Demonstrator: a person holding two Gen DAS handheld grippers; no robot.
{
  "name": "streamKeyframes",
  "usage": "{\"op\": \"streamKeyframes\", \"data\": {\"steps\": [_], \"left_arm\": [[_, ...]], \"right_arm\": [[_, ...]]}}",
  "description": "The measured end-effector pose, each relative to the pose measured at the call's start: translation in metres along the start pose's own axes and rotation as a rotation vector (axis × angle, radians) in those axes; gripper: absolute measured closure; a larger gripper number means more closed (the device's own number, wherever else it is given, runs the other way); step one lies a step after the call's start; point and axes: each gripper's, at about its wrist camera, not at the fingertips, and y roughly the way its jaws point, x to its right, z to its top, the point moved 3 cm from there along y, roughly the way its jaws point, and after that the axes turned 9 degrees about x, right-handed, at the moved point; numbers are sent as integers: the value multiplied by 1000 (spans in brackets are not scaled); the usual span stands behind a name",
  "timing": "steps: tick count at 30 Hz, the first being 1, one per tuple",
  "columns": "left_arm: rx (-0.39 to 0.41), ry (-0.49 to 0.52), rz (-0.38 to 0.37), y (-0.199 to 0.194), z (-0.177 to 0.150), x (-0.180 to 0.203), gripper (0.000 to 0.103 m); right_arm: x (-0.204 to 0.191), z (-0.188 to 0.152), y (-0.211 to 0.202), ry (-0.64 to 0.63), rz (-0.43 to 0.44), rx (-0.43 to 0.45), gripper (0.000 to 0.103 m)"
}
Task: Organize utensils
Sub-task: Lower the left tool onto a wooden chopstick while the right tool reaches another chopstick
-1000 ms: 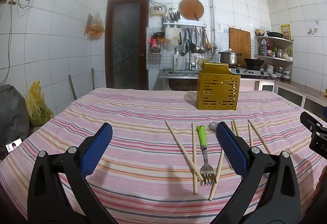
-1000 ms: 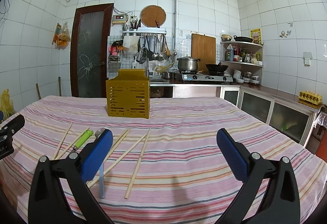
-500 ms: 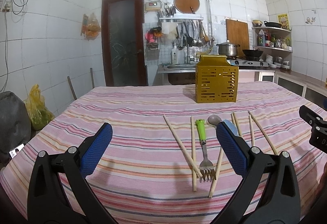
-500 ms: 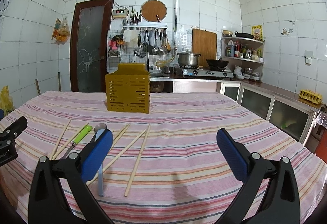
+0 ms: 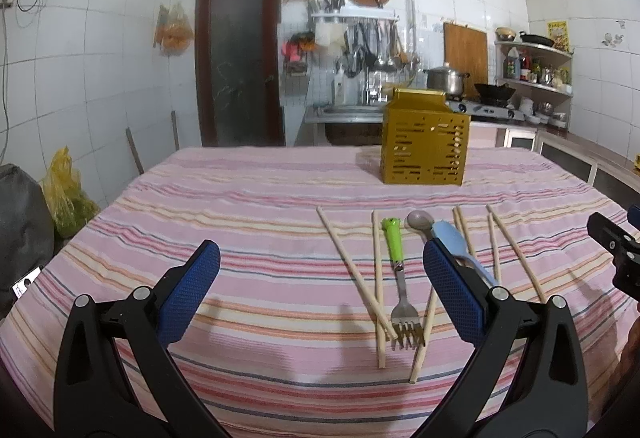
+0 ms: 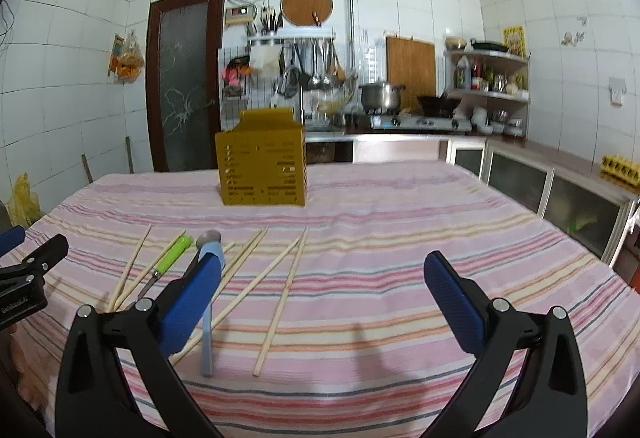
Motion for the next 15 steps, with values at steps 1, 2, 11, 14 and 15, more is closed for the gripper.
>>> {"op": "streamKeyframes", "data": {"steps": [1, 2, 11, 14, 15], "left_arm": [[-21, 0, -4, 3, 0, 0, 5], [-44, -1, -13, 7, 0, 0, 5], [-166, 13, -37, 54, 16, -7, 5], [-184, 12, -41, 74, 24, -9, 5], [-195, 9, -42, 83, 27, -9, 5]], "right_arm": [[0, -1, 4, 2, -1, -22, 4], [0, -1, 7, 5, 0, -38, 4], [-2, 12, 49, -8, -25, -124, 4], [-5, 19, 76, -10, -26, -166, 4], [-5, 20, 85, -10, -24, -189, 4]]}}
